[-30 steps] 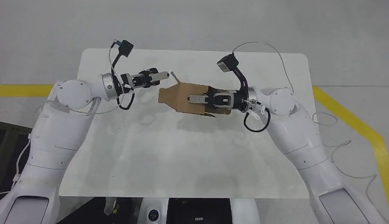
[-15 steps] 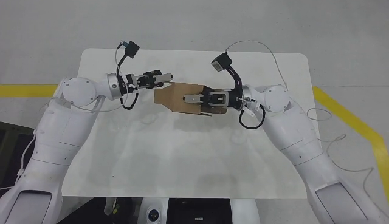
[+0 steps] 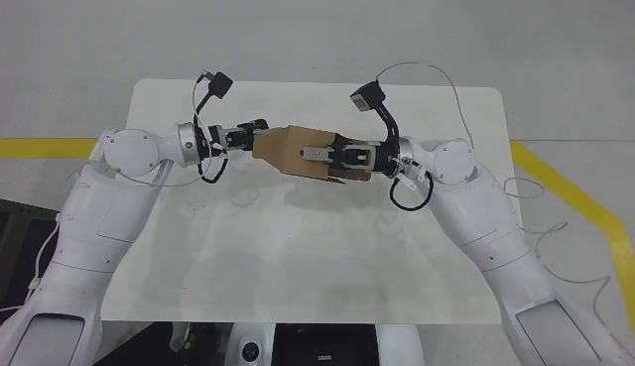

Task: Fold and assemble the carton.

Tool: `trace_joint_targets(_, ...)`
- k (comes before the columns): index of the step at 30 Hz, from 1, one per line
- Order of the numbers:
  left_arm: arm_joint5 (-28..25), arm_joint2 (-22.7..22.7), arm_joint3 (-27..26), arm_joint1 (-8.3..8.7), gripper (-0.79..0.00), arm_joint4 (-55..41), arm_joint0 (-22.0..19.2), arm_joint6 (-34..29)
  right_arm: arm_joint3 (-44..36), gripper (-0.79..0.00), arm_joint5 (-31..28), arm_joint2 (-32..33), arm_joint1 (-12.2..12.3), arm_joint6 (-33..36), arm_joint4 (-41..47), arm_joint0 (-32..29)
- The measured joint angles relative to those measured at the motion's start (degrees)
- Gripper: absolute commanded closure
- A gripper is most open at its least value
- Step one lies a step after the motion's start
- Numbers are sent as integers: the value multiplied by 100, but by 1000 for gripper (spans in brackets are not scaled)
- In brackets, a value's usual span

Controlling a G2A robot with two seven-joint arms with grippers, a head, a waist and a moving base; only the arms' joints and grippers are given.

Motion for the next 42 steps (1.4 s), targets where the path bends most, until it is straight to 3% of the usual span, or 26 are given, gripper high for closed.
trace_joint_targets(16,-9,-68,-129,24,-785,3,93,-7,74,0,13,-101,-40,59,17,70)
trace_joint_targets(22,21,-110,-103,32,-785,26,110,51,148,0,46,147,27,-156,-222,24)
trace_joint_targets(32,6,-349,-210,69,-785,-109,141,169,-370,0,931,821,293,-709,-1493,-452)
trace_joint_targets(42,16,-326,-615,89,-785,154,351,271,-603,0,1205,523,261,-665,-1614,-409)
